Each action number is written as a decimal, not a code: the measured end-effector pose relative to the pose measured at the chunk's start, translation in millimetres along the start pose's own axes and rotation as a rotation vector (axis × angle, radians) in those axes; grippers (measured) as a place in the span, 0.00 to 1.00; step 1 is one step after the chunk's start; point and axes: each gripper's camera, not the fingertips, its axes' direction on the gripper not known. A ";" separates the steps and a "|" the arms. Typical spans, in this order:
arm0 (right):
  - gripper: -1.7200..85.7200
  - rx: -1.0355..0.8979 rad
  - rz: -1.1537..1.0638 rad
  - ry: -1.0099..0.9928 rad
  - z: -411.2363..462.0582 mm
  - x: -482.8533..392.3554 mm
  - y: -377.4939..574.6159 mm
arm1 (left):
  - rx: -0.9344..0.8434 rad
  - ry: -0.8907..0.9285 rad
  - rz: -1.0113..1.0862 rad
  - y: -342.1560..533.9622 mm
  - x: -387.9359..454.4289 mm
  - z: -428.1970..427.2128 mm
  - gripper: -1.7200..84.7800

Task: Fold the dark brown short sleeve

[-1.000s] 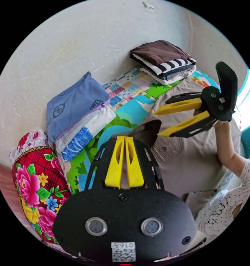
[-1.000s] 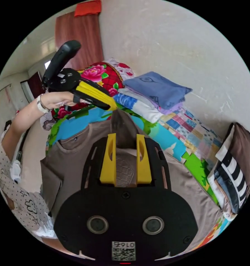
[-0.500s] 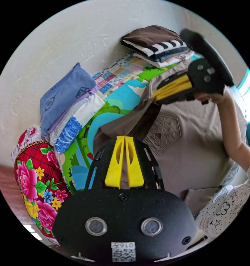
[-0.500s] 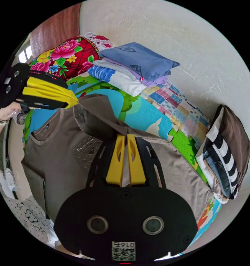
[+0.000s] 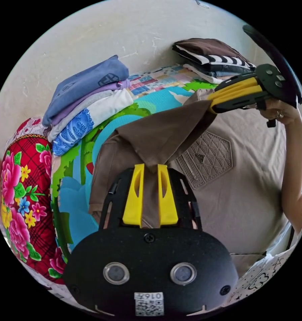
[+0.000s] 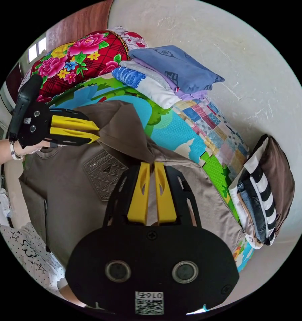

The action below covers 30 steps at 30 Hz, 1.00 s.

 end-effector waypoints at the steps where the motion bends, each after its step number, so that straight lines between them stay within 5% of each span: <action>1: 0.03 0.002 -0.002 0.000 0.5 -0.8 0.7 | 0.011 0.008 0.010 1.0 1.7 -1.8 0.10; 10: 0.03 0.077 0.029 -0.035 -4.6 -1.8 8.5 | 0.069 -0.031 0.017 -4.1 17.7 -7.2 0.10; 16: 0.03 0.092 0.051 -0.037 -0.1 0.5 15.2 | 0.062 -0.221 -0.024 3.7 2.3 -13.8 0.06; 24: 0.04 0.009 0.007 -0.021 24.7 -3.7 20.5 | 0.101 -0.079 -0.063 -11.1 -52.1 -53.4 0.01; 30: 0.02 0.330 0.220 0.053 7.0 14.8 32.3 | 0.200 -0.108 -0.058 -36.4 -65.8 -113.5 0.01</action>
